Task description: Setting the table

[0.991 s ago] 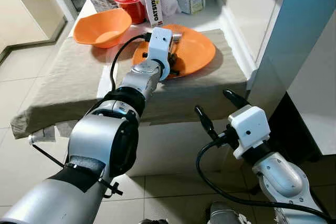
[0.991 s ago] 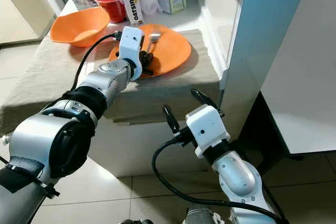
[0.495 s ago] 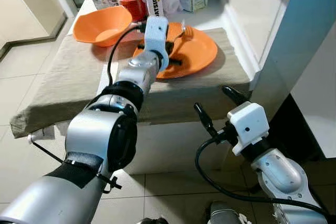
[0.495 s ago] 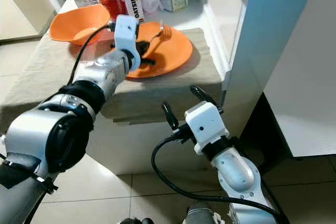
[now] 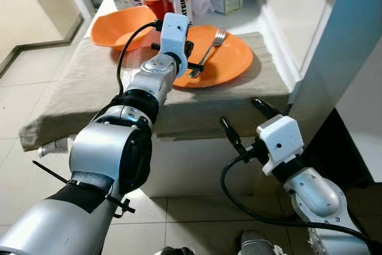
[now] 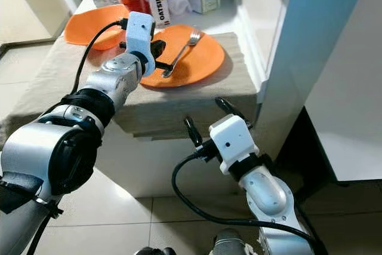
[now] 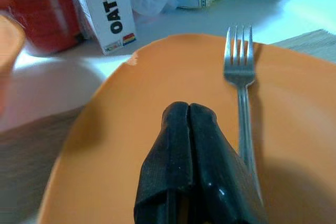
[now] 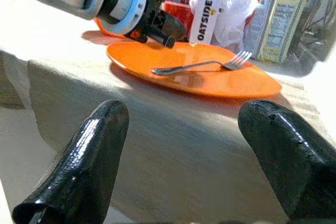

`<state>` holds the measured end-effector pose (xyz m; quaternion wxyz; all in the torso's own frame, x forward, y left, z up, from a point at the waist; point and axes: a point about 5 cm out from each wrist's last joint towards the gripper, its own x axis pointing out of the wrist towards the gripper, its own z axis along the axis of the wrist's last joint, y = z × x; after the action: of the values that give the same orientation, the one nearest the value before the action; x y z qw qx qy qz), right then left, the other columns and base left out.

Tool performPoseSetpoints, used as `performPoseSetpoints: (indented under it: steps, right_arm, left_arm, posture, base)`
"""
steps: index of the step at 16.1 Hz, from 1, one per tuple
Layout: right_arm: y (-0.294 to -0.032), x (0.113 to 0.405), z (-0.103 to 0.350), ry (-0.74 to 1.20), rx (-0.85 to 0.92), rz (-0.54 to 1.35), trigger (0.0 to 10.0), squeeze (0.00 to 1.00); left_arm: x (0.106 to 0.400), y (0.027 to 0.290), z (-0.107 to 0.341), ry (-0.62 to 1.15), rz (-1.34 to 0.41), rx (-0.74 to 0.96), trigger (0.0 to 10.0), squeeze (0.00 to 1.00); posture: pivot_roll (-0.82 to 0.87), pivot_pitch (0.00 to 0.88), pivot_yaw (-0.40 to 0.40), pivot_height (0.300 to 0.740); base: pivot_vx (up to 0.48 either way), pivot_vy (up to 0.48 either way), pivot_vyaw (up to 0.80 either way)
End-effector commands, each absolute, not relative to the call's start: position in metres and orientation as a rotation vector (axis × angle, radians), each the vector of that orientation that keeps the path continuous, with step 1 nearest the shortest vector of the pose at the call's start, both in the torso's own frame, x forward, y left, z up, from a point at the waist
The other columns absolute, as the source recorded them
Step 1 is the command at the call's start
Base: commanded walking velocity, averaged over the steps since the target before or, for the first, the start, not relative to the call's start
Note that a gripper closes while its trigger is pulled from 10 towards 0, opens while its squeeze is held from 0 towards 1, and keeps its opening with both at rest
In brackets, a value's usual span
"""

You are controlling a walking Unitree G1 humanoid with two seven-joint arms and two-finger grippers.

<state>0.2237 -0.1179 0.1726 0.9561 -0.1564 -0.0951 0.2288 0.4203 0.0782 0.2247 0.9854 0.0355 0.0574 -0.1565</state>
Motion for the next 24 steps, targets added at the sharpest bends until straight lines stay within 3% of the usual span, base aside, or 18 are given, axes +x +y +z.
performPoseSetpoints:
  steps: [1, 5, 7, 8, 10, 14, 17, 24]
  right_arm:
    - [-0.114, 0.224, 0.172, -0.199, -0.307, 0.483, 10.0, 0.0]
    - [-0.113, 0.226, 0.171, -0.209, -0.301, 0.457, 10.0, 0.0]
    - [-0.121, 0.231, 0.169, -0.206, -0.262, 0.376, 10.0, 0.0]
    - [-0.126, 0.231, 0.163, -0.189, -0.266, 0.359, 10.0, 0.0]
    - [-0.135, 0.233, 0.158, -0.177, -0.283, 0.328, 10.0, 0.0]
    - [-0.15, 0.236, 0.152, -0.196, -0.297, 0.213, 10.0, 0.0]
    - [-0.154, 0.238, 0.144, -0.153, -0.259, 0.186, 10.0, 0.0]
    - [-0.149, 0.245, 0.139, -0.157, -0.252, 0.213, 10.0, 0.0]
  left_arm:
    - [0.422, 0.083, 0.232, 0.089, -0.296, 0.12, 10.0, 0.0]
    - [0.421, 0.087, 0.236, -0.006, -0.378, 0.033, 10.0, 0.0]
    - [0.412, 0.135, 0.242, -0.201, -0.33, -0.036, 10.0, 0.0]
    - [0.383, 0.162, 0.239, -0.281, -0.332, 0.015, 10.0, 0.0]
    - [0.347, 0.177, 0.227, -0.261, -0.343, 0.021, 10.0, 0.0]
    - [0.254, 0.184, 0.153, -0.077, -0.388, 0.015, 10.0, 0.0]
    - [0.24, 0.18, 0.143, -0.02, -0.337, -0.024, 10.0, 0.0]
    - [0.249, 0.173, 0.15, -0.012, -0.302, 0.013, 10.0, 0.0]
  posture:
    - [-0.34, 0.07, 0.172, 0.735]
    - [-0.34, 0.057, 0.184, 0.735]
    - [-0.31, 0.05, 0.176, 0.735]
    - [-0.25, 0.04, 0.157, 0.735]
    - [-0.19, 0.024, 0.138, 0.735]
    - [-0.14, 0.0, 0.128, 0.735]
    - [-0.14, 0.0, 0.118, 0.735]
    - [-0.15, 0.0, 0.116, 0.735]
  base:
    - [0.0, 0.0, 0.0]
    - [0.0, 0.0, 0.0]
    - [0.0, 0.0, 0.0]
    - [0.0, 0.0, 0.0]
    - [0.0, 0.0, 0.0]
    - [0.0, 0.0, 0.0]
    - [0.0, 0.0, 0.0]
    - [0.0, 0.0, -0.53]
